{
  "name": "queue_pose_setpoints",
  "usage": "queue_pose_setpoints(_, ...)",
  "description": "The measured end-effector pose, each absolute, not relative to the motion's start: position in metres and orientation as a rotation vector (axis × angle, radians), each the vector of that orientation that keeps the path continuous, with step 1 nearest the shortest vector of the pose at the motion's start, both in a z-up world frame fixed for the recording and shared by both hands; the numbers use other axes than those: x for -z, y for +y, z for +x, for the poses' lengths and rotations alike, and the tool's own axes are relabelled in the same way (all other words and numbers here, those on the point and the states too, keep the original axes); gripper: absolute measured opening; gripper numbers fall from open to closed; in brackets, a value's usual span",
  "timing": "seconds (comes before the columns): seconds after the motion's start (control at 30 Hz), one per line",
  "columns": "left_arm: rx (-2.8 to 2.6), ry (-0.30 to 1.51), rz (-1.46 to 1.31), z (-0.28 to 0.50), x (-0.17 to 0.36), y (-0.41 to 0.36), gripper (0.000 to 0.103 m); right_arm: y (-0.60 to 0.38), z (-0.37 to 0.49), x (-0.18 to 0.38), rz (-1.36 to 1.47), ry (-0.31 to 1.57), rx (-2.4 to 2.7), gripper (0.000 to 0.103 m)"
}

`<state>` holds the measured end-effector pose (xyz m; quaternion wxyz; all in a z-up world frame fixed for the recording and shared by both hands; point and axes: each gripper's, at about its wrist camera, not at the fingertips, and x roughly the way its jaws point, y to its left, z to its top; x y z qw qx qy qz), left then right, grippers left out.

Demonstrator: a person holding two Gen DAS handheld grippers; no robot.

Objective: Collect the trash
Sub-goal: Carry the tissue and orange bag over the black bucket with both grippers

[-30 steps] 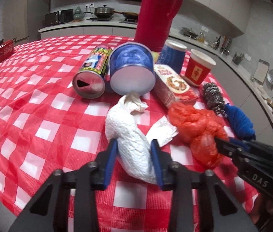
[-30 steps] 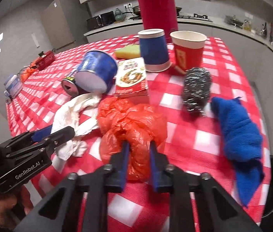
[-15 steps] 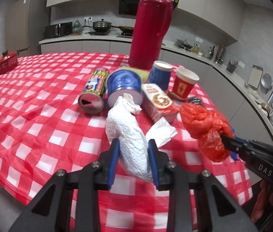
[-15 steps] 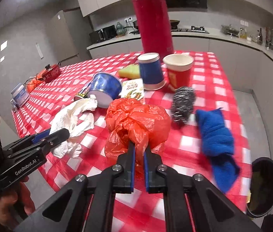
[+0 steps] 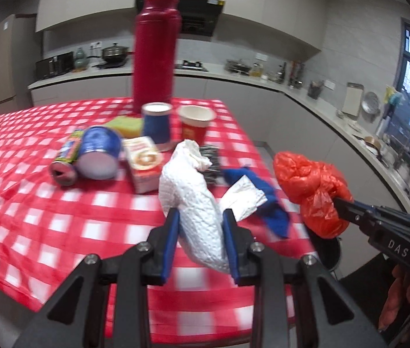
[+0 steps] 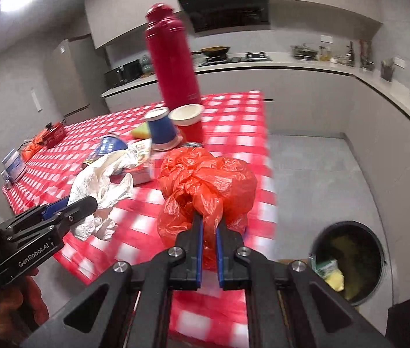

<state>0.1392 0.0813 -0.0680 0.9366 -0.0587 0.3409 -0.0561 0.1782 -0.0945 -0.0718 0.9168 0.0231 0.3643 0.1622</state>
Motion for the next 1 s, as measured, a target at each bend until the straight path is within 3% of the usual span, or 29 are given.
queue_pose_setpoints(0.57, 0.367, 0.738, -0.035, 0.149, 0.082, -0.093, 0.031, -0.284, 0.139, 0.077, 0.116, 0.764, -0.069, 0.008)
queue_pose_setpoints(1.0, 0.428, 0.841, 0.011, 0.172, 0.129, -0.184, 0.031, -0.382, 0.15, 0.139, 0.116, 0.863, -0.012, 0.008)
